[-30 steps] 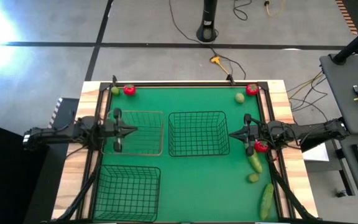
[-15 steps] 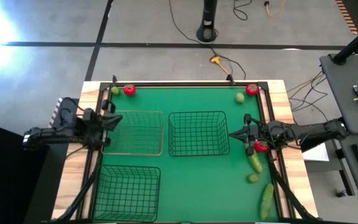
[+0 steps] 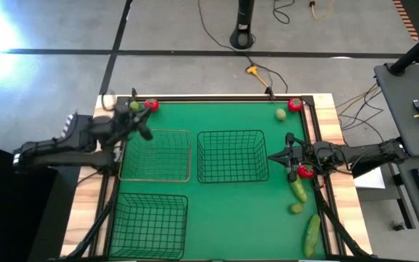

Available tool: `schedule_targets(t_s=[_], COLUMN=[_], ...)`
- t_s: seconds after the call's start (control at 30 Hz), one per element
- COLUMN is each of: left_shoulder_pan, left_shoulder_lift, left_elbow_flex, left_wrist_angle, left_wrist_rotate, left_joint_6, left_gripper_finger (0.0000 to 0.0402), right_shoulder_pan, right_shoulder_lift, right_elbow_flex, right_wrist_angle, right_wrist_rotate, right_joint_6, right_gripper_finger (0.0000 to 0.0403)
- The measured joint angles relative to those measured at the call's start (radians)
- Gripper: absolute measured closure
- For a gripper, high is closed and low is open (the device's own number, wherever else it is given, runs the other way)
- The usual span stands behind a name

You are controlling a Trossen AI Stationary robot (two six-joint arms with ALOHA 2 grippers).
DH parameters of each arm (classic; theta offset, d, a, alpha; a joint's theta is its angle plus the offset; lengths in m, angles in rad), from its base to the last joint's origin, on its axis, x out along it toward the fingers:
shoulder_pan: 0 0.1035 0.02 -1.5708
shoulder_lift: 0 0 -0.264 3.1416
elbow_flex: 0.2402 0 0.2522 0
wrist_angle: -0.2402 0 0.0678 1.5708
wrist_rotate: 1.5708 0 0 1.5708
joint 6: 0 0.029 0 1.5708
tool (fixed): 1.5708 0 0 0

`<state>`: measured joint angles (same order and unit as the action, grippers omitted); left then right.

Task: Sort produce into baskets
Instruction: Put the top left tomato into the gold wire basket

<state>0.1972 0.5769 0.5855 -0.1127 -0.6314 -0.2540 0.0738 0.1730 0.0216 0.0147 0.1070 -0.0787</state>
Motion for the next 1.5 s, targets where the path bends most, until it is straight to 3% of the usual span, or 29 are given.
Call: schedule_targets(t_s=[0.3,0.57,0.7,0.83,1.1,1.27,1.5], left_shoulder_pan=[0.332,0.712,0.834,0.882,0.888,0.888,0.890], left_shoulder_lift=[0.363,0.606,0.779,0.939,1.204,1.288,1.343], left_elbow_flex=[0.316,0.518,0.643,0.753,0.960,1.019,1.023], left_wrist_angle=[-0.262,-0.387,-0.575,-0.709,-0.973,-1.030,-1.088], left_wrist_rotate=[0.176,0.573,0.646,0.646,0.641,0.641,0.610], left_joint_6=[0.063,0.084,0.102,0.131,0.164,0.167,0.160], left_gripper_finger=[0.0401,0.0401,0.0389,0.0344,0.0217,0.0157,0.0106], right_shoulder_pan=[0.000,0.000,0.000,0.000,0.000,0.000,0.000], right_shoulder_lift=[0.000,0.000,0.000,0.000,0.000,0.000,0.000], right_elbow_flex=[0.000,0.000,0.001,0.002,0.002,0.002,0.002], right_wrist_angle=[0.001,-0.001,-0.002,-0.003,-0.003,-0.003,-0.003], right_wrist_rotate=[-0.002,-0.002,-0.002,-0.002,-0.002,-0.002,-0.002], right_joint_6=[0.000,0.000,0.000,0.000,0.000,0.000,0.000], right_gripper_finger=[0.0394,0.0394,0.0394,0.0394,0.0394,0.0394,0.0394])
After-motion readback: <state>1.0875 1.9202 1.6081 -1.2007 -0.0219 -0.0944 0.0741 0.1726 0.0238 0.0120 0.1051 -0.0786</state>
